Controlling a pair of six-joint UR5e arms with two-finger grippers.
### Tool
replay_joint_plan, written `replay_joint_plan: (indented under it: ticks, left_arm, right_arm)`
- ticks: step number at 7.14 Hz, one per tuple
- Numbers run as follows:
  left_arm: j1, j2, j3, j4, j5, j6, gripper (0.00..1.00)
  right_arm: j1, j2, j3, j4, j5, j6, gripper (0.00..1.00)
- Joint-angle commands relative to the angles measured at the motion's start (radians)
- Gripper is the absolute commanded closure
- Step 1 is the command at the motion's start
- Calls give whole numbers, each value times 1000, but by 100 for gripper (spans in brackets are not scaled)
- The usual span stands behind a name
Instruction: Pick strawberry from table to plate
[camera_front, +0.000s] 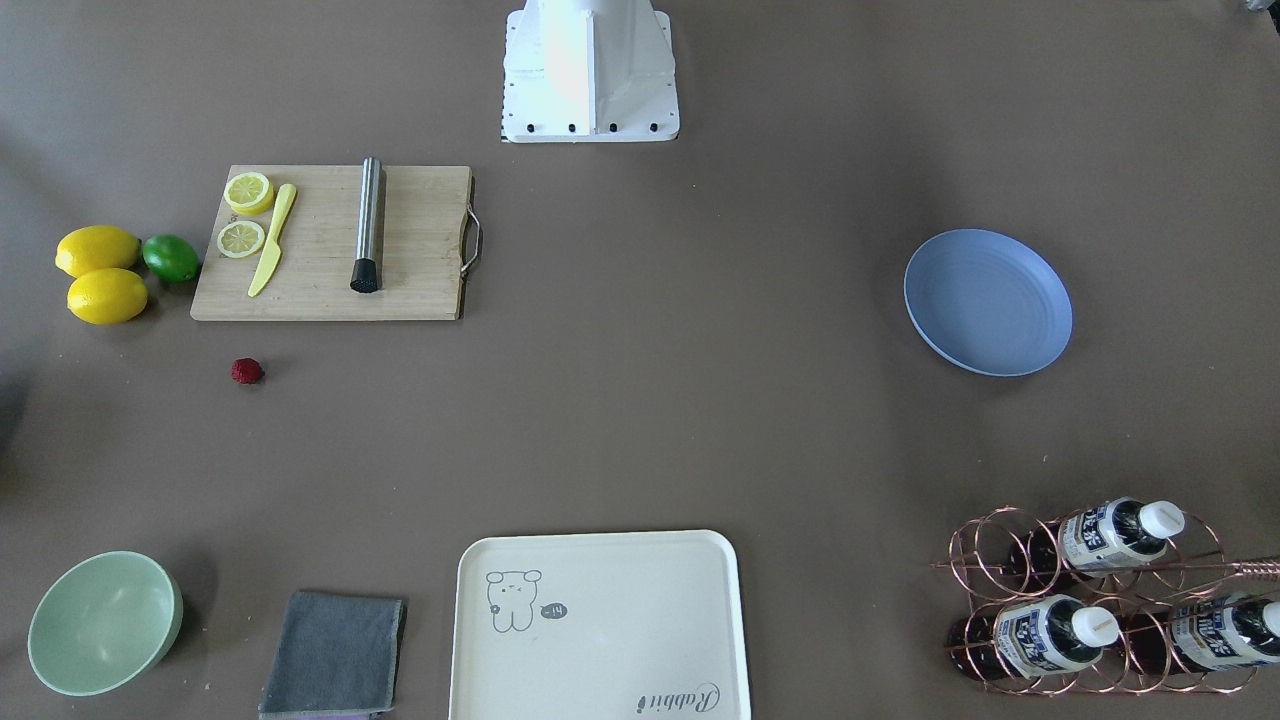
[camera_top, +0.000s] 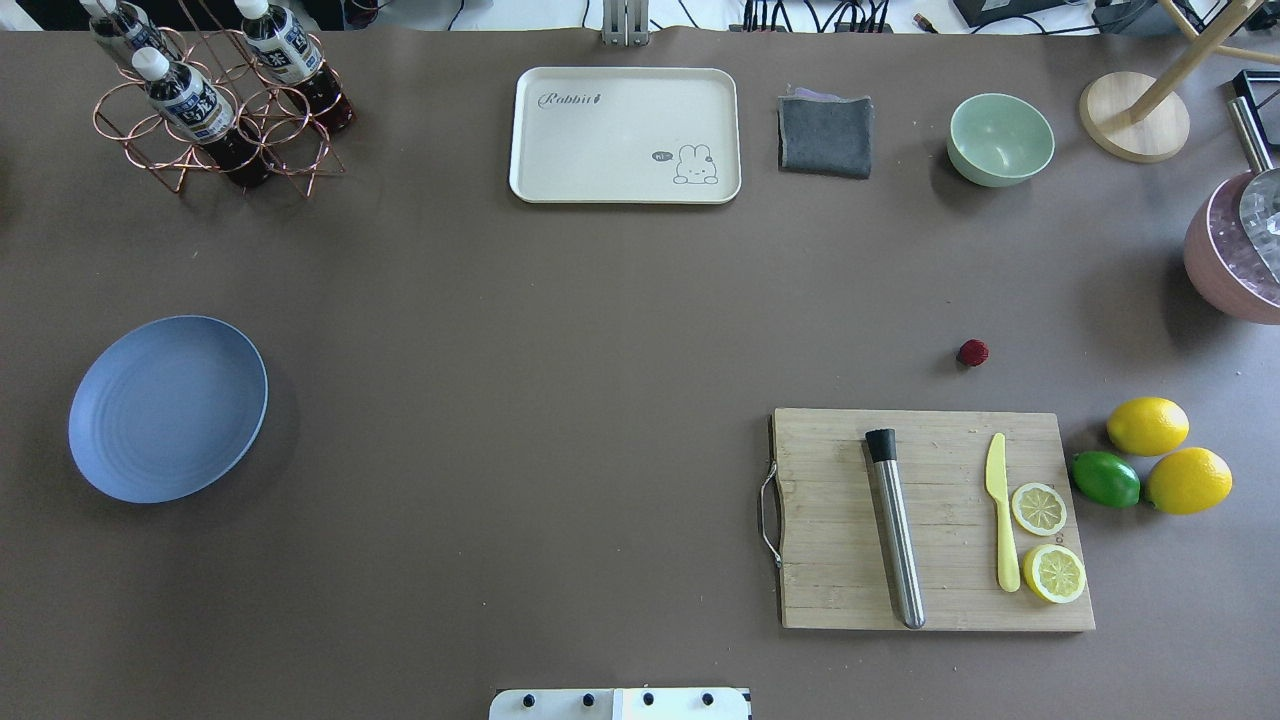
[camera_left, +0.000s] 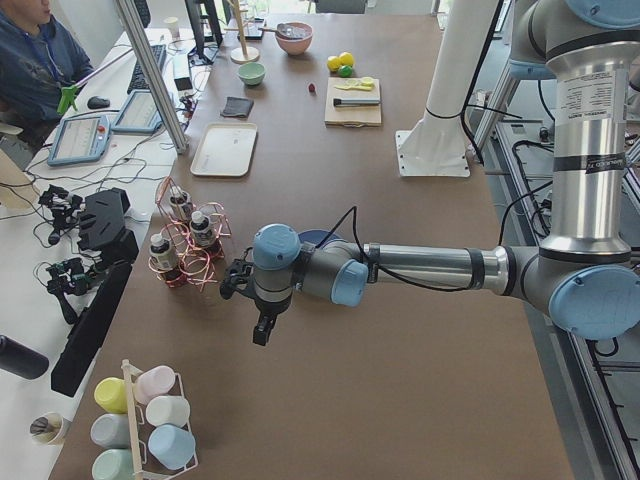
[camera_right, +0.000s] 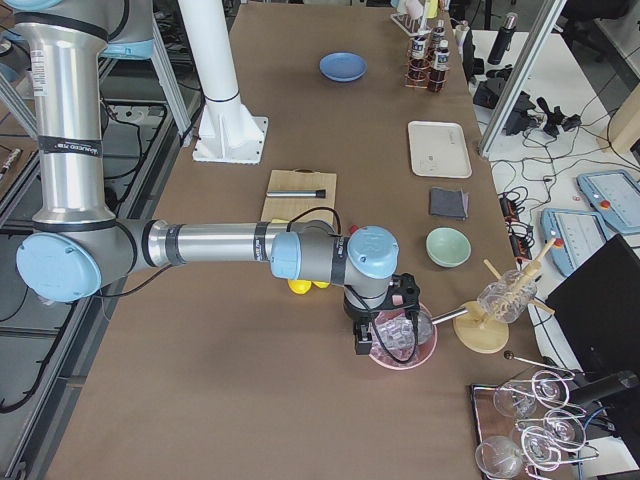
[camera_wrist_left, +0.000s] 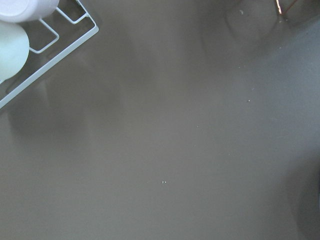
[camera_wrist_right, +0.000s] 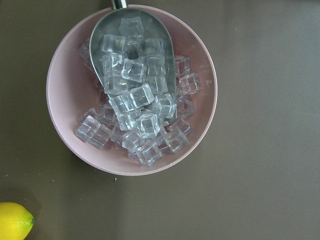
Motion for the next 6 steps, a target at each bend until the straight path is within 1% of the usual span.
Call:
replay_joint_plan:
  ticks: [1, 2, 3, 5, 6]
  left_arm:
    - [-3, 15, -5, -72, -4, 3, 2]
    - [-5, 15, 10, -150, -4, 0, 2]
    - [-6, 33, 8, -186, -6, 3, 2]
    - [-3, 37, 20, -296, -6, 0, 2]
    - [3, 20, 18, -306, -6, -2, 2]
  right_arm:
    - [0, 0, 0, 0, 0, 0, 0]
    - [0, 0, 0, 0, 0, 0, 0]
    - [0, 0, -1, 0, 0, 0, 0]
    - [0, 0, -3, 0, 0, 1, 0]
    - [0, 2, -1, 0, 0, 1, 0]
